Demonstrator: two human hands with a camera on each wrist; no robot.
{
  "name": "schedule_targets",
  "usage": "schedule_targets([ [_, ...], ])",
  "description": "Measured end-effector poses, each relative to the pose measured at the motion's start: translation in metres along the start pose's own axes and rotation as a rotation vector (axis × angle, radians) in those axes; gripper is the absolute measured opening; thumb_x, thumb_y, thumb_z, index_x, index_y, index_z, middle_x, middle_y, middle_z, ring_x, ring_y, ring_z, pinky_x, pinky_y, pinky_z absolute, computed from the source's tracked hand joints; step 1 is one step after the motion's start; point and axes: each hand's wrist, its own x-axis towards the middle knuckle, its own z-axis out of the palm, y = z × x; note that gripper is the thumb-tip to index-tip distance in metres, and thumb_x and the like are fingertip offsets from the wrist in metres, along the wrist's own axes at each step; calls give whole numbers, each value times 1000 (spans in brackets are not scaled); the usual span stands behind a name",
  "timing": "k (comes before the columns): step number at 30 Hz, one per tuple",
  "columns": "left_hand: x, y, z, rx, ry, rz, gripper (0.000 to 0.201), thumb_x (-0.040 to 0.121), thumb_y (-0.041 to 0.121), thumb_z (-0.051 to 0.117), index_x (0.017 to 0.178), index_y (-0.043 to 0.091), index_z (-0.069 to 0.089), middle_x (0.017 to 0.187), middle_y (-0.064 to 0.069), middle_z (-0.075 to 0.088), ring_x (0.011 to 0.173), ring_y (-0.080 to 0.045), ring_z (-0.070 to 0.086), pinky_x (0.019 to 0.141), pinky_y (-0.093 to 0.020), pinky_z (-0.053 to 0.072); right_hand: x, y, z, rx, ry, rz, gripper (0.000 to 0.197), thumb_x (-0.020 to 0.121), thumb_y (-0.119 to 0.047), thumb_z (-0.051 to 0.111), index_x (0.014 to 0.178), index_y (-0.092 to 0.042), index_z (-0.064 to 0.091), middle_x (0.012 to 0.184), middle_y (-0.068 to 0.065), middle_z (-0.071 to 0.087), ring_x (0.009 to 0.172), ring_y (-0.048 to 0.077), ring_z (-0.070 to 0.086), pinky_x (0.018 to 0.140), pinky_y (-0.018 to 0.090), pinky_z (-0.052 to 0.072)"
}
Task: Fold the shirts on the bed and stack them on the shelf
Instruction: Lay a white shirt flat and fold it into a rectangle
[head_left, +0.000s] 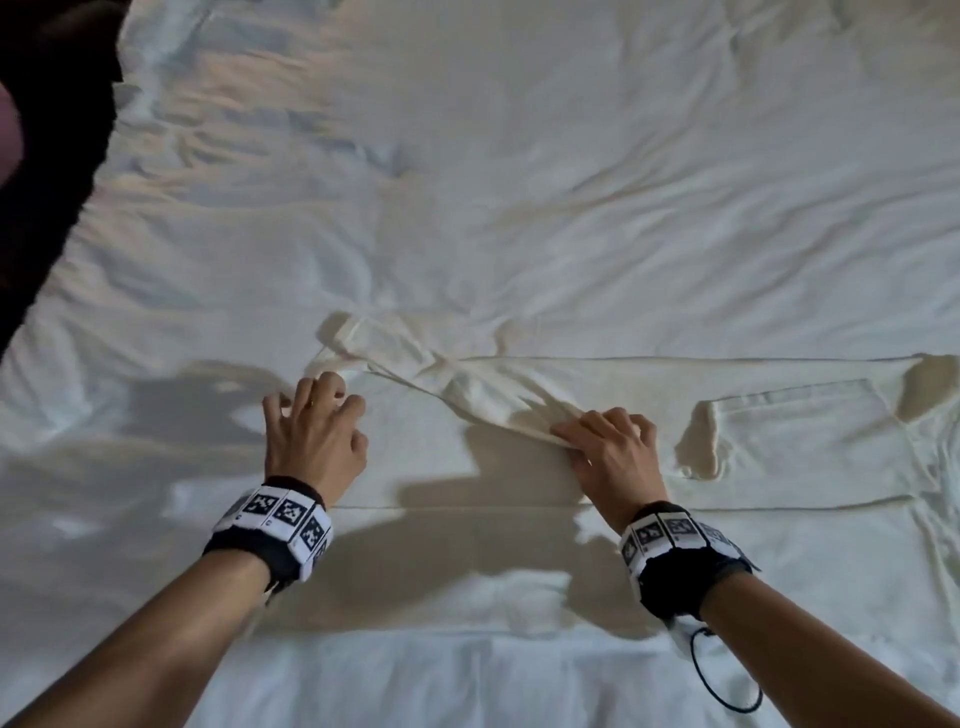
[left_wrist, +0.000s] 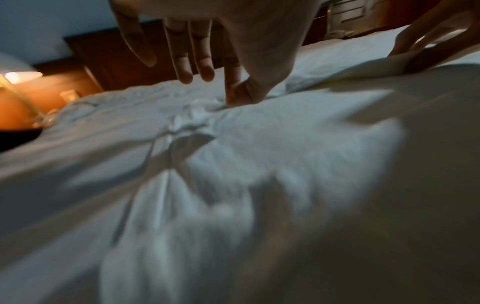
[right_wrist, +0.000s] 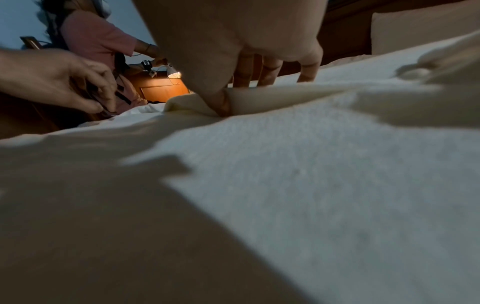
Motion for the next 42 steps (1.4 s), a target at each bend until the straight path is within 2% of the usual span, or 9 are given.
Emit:
schedule_targets([
  [6, 32, -3, 18, -585, 15, -390, 29, 84, 26, 63, 112, 19, 60, 116, -7, 55, 106, -32, 57, 89, -47, 47, 13, -17, 8, 27, 16, -52, 35, 68, -10, 66, 99, -25, 71, 91, -2, 64, 85, 30, 59, 78, 47, 43],
  [11, 89, 2, 19, -582, -46, -522, 43, 93, 44, 52, 126, 17, 56, 126, -11, 55, 120, -33, 48, 99, -45, 40, 17, -29, 15, 46, 16, -35, 22, 75, -21, 57, 92, -29, 69, 88, -9, 66, 81, 25, 62, 76, 43, 43],
  [13, 100, 2, 22, -493, -157, -504, 45, 94, 49, 49, 124, 16, 57, 129, -13, 55, 123, -34, 46, 100, -45, 38, 16, -30, 16, 68, 2, -3, 24, 79, -29, 48, 92, -31, 68, 88, -11, 67, 81, 24, 61, 77, 43, 42],
  [18, 101, -4, 23, -486, -160, -595, 39, 91, 35, 56, 119, 8, 57, 128, -18, 50, 123, -36, 40, 96, -47, 38, 16, -30, 16, 131, 0, 54, 28, 82, -38, 43, 87, -32, 71, 86, -11, 70, 79, 23, 62, 77, 44, 42],
  [22, 86, -11, 10, -557, 93, -476, 22, 89, 28, 61, 101, 10, 62, 119, -14, 52, 118, -34, 42, 90, -44, 37, 20, -32, 11, 150, 31, 90, 24, 83, -35, 48, 84, -28, 71, 81, -8, 69, 76, 25, 63, 73, 42, 42],
  [25, 64, -23, -10, -775, 297, -494, 24, 87, 27, 70, 95, 5, 65, 98, -11, 63, 94, -28, 56, 80, -32, 41, 21, -34, -2, 171, 108, 61, 12, 84, -26, 58, 85, -24, 70, 79, -8, 66, 75, 22, 61, 73, 38, 40],
  [30, 1, -41, -4, -1439, 159, -918, 12, 83, 10, 74, 92, 3, 68, 72, -8, 66, 46, -8, 56, 49, -20, 47, 6, -38, -16, 177, 114, 24, 13, 78, -29, 51, 78, -26, 64, 76, -11, 62, 74, 15, 57, 78, 40, 41],
  [35, -42, -37, 35, -1430, -71, -1136, 21, 79, 11, 78, 96, 3, 69, 79, -15, 74, 67, -29, 73, 66, -44, 60, -10, -34, 3, 27, -141, 5, 16, 73, -31, 52, 81, -27, 65, 86, -10, 63, 84, 22, 60, 81, 46, 40],
  [42, -37, -45, 28, -1465, 63, -1123, 11, 77, -1, 77, 82, 4, 68, 80, -12, 72, 61, -22, 71, 60, -28, 59, -2, -37, -5, 178, -21, 15, 13, 70, -15, 58, 76, -22, 66, 79, -8, 61, 74, 20, 58, 69, 37, 42],
])
